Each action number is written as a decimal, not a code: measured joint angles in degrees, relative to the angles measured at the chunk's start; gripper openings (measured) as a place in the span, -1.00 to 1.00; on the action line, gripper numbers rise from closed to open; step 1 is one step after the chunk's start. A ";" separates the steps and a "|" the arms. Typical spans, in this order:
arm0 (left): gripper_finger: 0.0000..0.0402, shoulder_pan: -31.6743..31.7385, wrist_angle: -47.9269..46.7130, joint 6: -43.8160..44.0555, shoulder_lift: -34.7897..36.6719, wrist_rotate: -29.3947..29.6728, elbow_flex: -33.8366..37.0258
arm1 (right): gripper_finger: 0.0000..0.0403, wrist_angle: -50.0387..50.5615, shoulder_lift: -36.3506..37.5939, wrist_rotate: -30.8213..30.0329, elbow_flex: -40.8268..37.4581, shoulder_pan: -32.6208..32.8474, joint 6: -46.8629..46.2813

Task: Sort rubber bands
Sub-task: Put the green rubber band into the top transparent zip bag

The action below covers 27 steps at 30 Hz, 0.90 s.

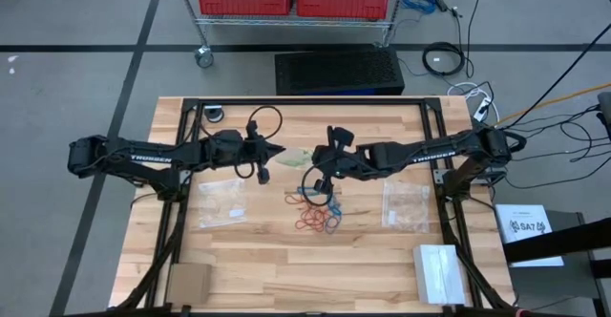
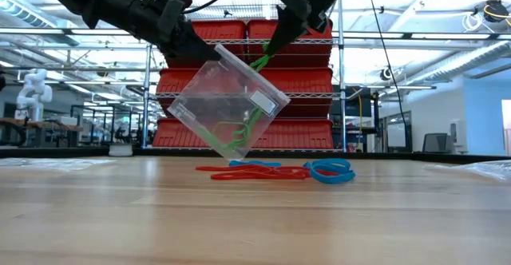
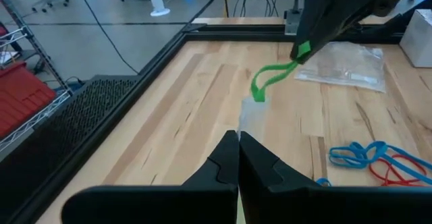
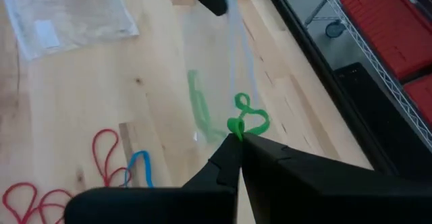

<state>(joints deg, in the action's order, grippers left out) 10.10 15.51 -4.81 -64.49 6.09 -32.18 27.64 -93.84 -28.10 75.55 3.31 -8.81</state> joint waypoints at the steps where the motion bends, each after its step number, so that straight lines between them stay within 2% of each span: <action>1: -1.00 -0.01 0.02 -0.01 0.00 0.02 0.00 | -1.00 0.00 -0.03 -0.04 0.00 -0.25 -0.09; 4: -1.00 -0.01 0.00 -0.01 0.00 0.00 0.00 | -1.00 0.00 -0.39 0.82 0.00 -1.10 -0.18; 12: -1.00 -0.14 -0.06 -0.98 0.00 -2.46 0.00 | -1.00 -2.55 -3.05 9.01 0.00 -4.21 3.39; 27: -1.00 -0.86 -3.16 -6.47 0.00 -3.61 0.00 | -1.00 -5.18 -3.15 11.85 0.00 -4.48 7.27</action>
<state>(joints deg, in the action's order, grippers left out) 9.23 12.34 -11.27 -64.49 2.47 -32.18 22.46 -96.99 -16.25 75.55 -1.17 -1.54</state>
